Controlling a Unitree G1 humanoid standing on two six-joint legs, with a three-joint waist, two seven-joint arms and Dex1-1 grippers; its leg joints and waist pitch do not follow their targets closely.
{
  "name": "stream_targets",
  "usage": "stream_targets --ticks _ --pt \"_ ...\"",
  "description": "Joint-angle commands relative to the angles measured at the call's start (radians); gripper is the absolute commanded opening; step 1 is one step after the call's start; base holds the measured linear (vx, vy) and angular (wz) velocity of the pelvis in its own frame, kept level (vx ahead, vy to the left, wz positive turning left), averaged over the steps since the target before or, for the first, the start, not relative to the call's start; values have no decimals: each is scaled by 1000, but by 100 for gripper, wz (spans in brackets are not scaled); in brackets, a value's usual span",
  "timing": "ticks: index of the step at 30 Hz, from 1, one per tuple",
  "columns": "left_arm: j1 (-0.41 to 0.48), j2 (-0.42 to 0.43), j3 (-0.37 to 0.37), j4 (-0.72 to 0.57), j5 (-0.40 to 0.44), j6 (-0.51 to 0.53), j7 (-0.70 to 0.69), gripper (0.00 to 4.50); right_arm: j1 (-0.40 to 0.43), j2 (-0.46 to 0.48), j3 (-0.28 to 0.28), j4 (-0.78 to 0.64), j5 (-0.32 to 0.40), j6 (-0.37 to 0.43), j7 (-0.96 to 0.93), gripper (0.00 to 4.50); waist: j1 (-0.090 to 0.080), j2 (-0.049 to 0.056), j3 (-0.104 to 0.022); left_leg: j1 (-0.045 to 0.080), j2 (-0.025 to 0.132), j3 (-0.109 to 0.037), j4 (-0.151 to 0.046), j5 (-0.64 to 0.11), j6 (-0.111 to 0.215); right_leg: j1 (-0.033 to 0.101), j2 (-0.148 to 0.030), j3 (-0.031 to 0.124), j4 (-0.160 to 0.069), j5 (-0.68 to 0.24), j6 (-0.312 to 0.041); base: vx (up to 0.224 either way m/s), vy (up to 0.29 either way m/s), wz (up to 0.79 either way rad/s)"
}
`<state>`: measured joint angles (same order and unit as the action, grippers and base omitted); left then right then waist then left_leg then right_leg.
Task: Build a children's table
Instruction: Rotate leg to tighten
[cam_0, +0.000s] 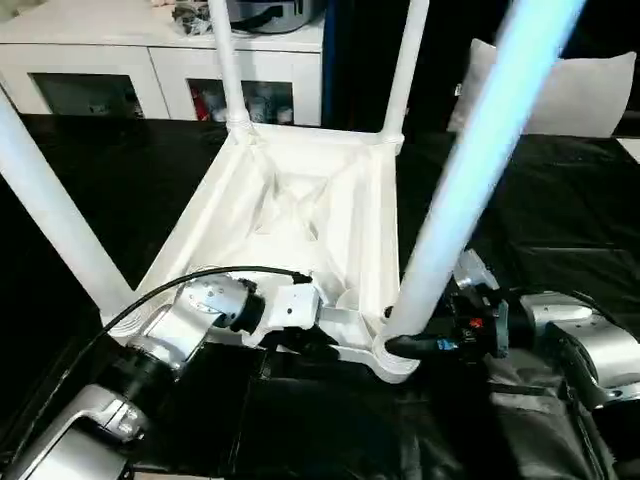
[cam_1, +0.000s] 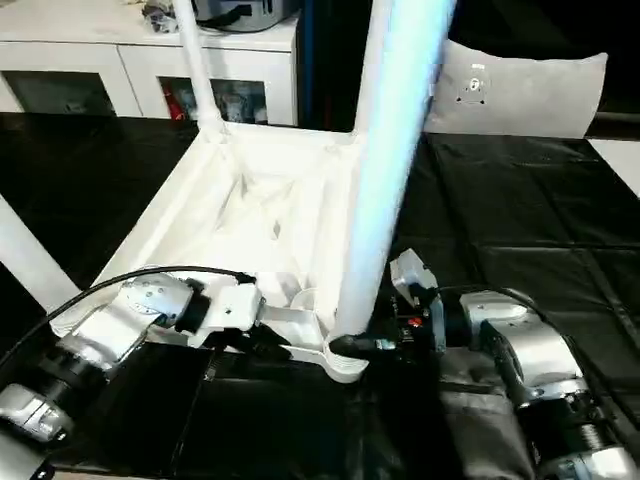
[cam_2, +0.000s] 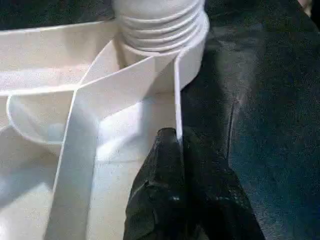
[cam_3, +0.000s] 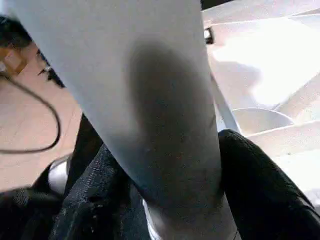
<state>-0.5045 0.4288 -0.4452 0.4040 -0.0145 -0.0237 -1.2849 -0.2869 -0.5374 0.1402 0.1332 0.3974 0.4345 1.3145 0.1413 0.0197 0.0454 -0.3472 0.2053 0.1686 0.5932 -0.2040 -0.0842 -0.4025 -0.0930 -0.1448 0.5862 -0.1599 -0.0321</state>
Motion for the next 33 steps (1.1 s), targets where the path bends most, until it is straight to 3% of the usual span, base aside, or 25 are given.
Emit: stream_targets --ticks 1,2,4,5,6,8,9,10,12,13,14,15,17,19,20,21,26,28,30,32,33 --pt "30 -17 18 -69 5 126 84 0 8 58 -11 -37 14 69 -131 225 -5 -10 -59 -2 29 -3 -68 -159 46 60 -70 60 -84 -413 -89 0 0 0" --pt "30 -17 18 -69 5 126 84 0 8 58 -11 -37 14 69 -131 224 -5 -10 -59 -2 29 -3 -68 -159 46 60 -70 60 -84 -413 -89 0 0 0" --pt "77 -66 46 -167 -11 307 188 0 11 155 -35 -44 -49 113 -359 223 -31 -16 -51 -4 23 -7 -72 -197 15 59 -67 52 -97 -514 -41 0 0 0" --pt "80 -75 49 -174 -12 322 202 0 11 165 -38 -44 -55 118 -380 223 -38 -14 -50 -6 20 -8 -73 -207 10 60 -66 48 -100 -537 -33 0 0 0" --pt "92 -123 61 -203 -15 389 263 0 7 221 -55 -44 -78 149 -488 221 -55 -14 -46 -2 13 -9 -69 -238 3 57 -63 38 -113 -594 -7 0 0 0" --pt "95 -143 60 -215 -11 414 286 0 5 240 -61 -46 -82 165 -524 219 -69 -12 -47 0 9 -12 -66 -259 4 58 -62 28 -124 -624 16 0 0 0" --pt "94 -200 61 -230 -1 473 348 0 -6 288 -76 -45 -102 198 -621 216 -88 -10 -49 -5 9 -16 -66 -270 12 63 -62 21 -131 -614 36 0 0 0" --pt "94 -200 61 -230 -1 473 348 0 -6 288 -76 -45 -102 198 -621 216 -94 -9 -48 -2 11 -15 -66 -276 12 60 -59 20 -132 -608 36 0 0 0" --pt "70 -284 61 -213 31 529 452 0 -28 367 -112 -45 -128 243 -783 213 -111 -11 -40 19 -1 -10 -55 -317 23 42 -54 4 -157 -663 50 0 0 0" --pt "70 -284 61 -213 31 529 452 0 -28 367 -112 -45 -128 243 -783 213 -115 -10 -39 22 -3 -11 -51 -329 22 42 -53 -4 -162 -680 61 0 0 0" --pt "45 -322 59 -188 55 544 505 0 -39 402 -125 -38 -150 249 -853 213 -119 0 -45 31 0 -14 -50 -347 27 46 -56 -10 -170 -667 69 0 0 0" --pt "42 -326 60 -184 58 544 512 0 -39 404 -125 -37 -153 246 -858 213 -124 9 -45 25 16 -25 -62 -375 29 56 -57 -15 -166 -618 61 0 0 0" --pt "27 -342 60 -172 70 544 540 0 -38 414 -128 -37 -161 229 -873 213 -131 7 -46 16 30 -37 -77 -428 26 71 -59 -13 -156 -559 58 0 0 0" --pt "16 -332 58 -163 83 530 551 0 -26 404 -138 -46 -150 197 -855 279 -136 10 -44 33 24 -35 -75 -461 24 59 -64 -8 -162 -563 40 0 0 0" --pt "15 -329 58 -162 86 527 551 0 -24 402 -140 -48 -146 192 -851 279 -142 7 -43 27 19 -37 -75 -455 27 63 -67 -8 -161 -570 34 0 0 0" --pt "18 -303 48 -163 102 502 534 0 -14 380 -139 -67 -145 185 -821 281 -141 11 -47 19 21 -39 -79 -433 27 69 -71 -1 -155 -547 25 0 0 0" --pt "27 -237 43 -146 117 427 481 0 11 292 -141 -111 -128 146 -706 325 -124 5 -54 10 23 -30 -80 -334 47 69 -74 28 -134 -449 -30 0 0 0" --pt "30 -179 39 -131 107 371 410 0 31 198 -148 -138 -81 101 -545 346 -117 1 -55 1 23 -26 -79 -281 59 73 -75 34 -124 -412 -56 0 0 0" --pt "31 -163 36 -128 102 351 385 0 37 172 -150 -146 -68 85 -499 357 -93 -5 -64 -6 22 -19 -71 -200 84 72 -74 47 -108 -369 -63 0 0 0" --pt "34 -116 14 -118 93 267 307 0 50 100 -139 -151 -66 53 -399 378 -83 -7 -63 -9 22 -17 -68 -150 99 67 -70 50 -100 -336 -86 0 0 0" --pt "35 -101 7 -115 88 243 278 0 53 78 -134 -149 -70 37 -370 378 -76 -8 -67 -15 22 -16 -65 -125 102 72 -70 53 -90 -316 -90 0 0 0"
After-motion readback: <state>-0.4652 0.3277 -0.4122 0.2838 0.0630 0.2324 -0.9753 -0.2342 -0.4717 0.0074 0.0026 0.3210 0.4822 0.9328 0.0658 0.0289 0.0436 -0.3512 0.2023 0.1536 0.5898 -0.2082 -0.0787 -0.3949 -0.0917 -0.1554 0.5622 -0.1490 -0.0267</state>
